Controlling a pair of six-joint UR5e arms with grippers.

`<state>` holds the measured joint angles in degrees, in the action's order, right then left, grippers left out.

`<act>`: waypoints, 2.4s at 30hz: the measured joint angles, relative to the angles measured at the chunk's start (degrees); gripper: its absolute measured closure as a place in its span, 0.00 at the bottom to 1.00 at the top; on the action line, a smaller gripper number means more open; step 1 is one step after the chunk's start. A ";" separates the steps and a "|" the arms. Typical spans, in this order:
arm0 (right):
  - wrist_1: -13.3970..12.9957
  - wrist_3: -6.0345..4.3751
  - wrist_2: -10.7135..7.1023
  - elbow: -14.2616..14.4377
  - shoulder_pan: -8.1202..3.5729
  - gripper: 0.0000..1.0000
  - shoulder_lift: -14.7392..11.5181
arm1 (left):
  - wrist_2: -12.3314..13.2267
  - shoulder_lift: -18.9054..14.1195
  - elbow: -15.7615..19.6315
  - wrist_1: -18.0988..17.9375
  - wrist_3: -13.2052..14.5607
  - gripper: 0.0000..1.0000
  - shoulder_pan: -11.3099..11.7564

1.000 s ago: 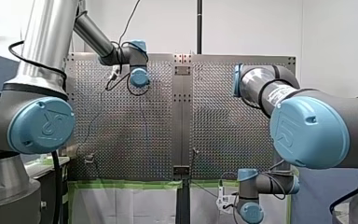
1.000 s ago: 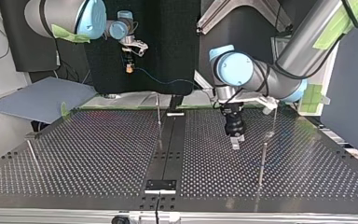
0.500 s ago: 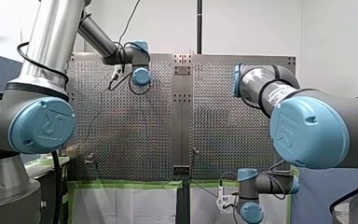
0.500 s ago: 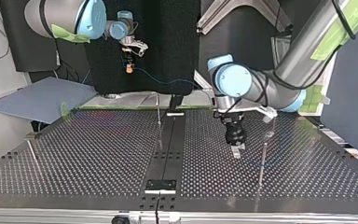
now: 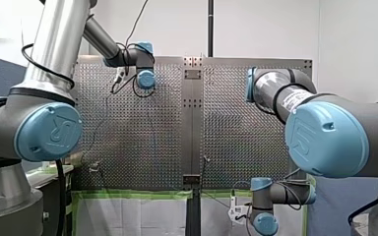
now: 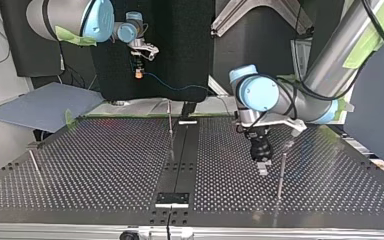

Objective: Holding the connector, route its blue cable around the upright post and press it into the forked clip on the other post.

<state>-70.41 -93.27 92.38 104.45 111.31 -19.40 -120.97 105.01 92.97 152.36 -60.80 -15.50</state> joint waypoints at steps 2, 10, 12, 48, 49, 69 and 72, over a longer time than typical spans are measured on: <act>0.00 0.00 0.00 0.01 0.00 1.00 0.01 | 0.39 0.02 -0.05 -0.02 -0.16 0.02 0.36; 0.00 0.00 0.01 0.00 0.00 1.00 -0.01 | 1.24 1.74 -1.26 1.43 -0.61 0.02 0.31; 0.00 0.00 -0.01 0.01 0.00 1.00 0.00 | 1.27 2.14 -1.42 1.90 -0.97 0.02 0.04; 0.02 -0.05 -0.01 0.02 0.08 1.00 0.00 | -1.04 4.70 4.03 -0.45 -2.36 0.02 -3.78; 0.02 -0.04 -0.01 0.02 0.08 1.00 0.00 | -1.21 5.10 4.03 -0.45 -2.38 0.02 -3.91; -0.09 -0.02 0.00 0.02 0.09 1.00 0.00 | -1.55 10.68 9.01 -5.81 -2.61 0.02 -5.15; -0.07 -0.01 0.00 0.02 0.13 1.00 0.01 | -1.29 10.78 10.00 -6.99 -2.64 0.02 -5.16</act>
<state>-70.48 -93.28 92.38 104.47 111.45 -19.39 -122.26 115.79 102.97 145.37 -63.44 -20.66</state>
